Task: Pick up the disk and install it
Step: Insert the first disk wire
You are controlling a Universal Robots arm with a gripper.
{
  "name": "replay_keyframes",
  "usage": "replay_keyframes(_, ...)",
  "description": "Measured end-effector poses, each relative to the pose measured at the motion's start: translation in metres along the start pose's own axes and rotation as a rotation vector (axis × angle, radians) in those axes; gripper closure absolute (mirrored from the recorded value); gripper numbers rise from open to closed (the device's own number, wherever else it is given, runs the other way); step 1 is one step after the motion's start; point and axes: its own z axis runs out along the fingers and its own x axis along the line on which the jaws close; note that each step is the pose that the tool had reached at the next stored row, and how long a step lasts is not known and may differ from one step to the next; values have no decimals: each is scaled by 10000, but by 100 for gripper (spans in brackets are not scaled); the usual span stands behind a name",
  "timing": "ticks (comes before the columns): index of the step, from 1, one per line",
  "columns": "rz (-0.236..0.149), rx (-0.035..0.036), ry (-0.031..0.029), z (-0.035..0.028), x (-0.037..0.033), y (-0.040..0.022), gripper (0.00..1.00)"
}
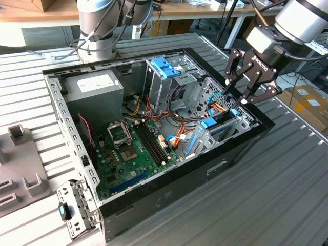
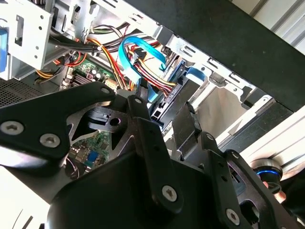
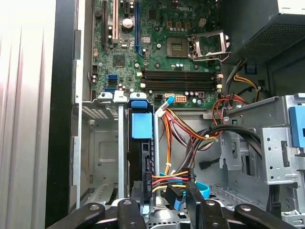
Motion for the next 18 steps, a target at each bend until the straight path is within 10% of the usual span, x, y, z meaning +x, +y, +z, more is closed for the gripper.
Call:
replay_keyframes(14,0,0,-1,13,5,-2,52)
replay_keyframes(18,0,0,-1,14,5,-2,72)
